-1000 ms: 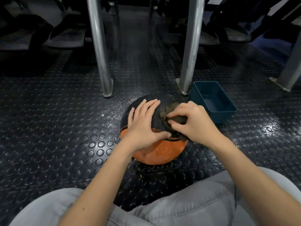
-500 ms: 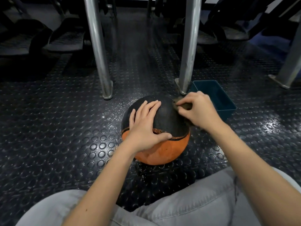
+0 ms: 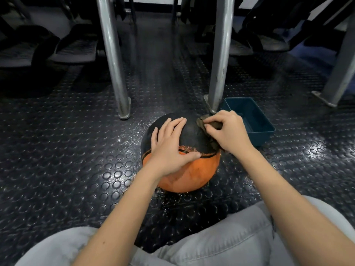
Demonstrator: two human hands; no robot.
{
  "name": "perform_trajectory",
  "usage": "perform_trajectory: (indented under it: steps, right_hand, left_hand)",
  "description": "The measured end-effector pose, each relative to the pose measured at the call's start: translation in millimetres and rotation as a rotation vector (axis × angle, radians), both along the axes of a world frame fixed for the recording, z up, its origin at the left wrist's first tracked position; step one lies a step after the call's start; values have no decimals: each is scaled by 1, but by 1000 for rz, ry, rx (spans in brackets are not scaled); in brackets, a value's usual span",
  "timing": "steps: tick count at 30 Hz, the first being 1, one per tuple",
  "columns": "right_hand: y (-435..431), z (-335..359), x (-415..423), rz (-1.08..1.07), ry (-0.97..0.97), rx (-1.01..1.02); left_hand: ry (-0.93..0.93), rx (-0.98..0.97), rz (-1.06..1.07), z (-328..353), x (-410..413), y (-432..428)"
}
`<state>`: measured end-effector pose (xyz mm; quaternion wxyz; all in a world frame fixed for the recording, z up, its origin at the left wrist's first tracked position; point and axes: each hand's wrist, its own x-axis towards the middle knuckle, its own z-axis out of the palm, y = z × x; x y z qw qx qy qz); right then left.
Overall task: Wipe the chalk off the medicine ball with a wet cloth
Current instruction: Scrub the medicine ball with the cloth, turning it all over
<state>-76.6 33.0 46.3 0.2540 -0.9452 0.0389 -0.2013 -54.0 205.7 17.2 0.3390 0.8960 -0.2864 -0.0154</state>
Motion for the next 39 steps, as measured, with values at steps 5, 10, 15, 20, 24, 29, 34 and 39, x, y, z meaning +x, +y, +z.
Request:
perform_trajectory:
  steps: [5,10,15,20,24,29,34,39]
  right_hand:
    - [18,4,-25,292,16,-11]
    - [-5,2,-2,80,57,-54]
    - [4,8,-16,137,-3,74]
    - [2,1,-15,200,59,28]
    - [-20,7,-6,-63,-14,36]
    - [24,5,-33,410,21,25]
    - [-27,5,-10,-1,92,-128]
    - [16,15,-21,279,-54,19]
  left_hand:
    - [-9,-34,7,-7,-4,10]
    - [-14,-45,5,-4,0,6]
    - [-28,-43,12,-8,-4,10]
    - [-22,-46,11,-6,-1,8]
    - [-22,-52,0,-8,-2,10]
    - [-22,-37,11,-9,-1,10]
    - [-26,-41,-7,-8,1,9]
    - [-27,-26,-13,-9,1,10]
